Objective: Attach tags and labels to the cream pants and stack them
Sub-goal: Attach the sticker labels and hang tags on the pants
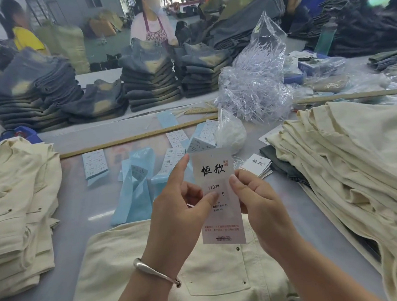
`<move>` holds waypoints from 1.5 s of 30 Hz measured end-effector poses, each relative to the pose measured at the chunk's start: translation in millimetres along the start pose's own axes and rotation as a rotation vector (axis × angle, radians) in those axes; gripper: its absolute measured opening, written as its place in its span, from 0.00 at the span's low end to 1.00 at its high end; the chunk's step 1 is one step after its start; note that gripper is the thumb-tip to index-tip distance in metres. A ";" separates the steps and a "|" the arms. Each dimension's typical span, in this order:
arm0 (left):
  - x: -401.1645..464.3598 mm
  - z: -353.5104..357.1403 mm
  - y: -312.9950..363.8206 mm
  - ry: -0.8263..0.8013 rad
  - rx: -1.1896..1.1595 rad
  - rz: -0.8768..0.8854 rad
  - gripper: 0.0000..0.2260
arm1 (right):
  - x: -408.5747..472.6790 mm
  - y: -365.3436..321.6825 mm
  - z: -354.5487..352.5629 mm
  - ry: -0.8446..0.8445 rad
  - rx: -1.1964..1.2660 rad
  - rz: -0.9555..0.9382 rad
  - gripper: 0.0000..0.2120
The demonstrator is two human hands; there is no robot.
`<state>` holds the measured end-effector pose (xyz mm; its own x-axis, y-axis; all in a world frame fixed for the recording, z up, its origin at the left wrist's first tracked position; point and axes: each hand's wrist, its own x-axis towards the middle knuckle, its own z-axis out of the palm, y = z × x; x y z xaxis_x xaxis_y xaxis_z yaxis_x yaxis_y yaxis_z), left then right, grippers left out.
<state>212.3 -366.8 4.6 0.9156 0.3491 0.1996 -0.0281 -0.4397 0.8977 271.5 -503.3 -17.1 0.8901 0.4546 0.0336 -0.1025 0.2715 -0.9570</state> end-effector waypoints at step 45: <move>30.9 67.5 -57.1 0.098 -0.792 -0.608 0.05 | 24.2 47.2 -55.3 -0.215 -0.052 0.258 0.07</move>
<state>269.2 -386.7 -66.9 0.8269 0.4138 -0.3807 0.1423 0.5010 0.8537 312.8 -526.3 -77.3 0.7231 0.6727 -0.1569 -0.2842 0.0827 -0.9552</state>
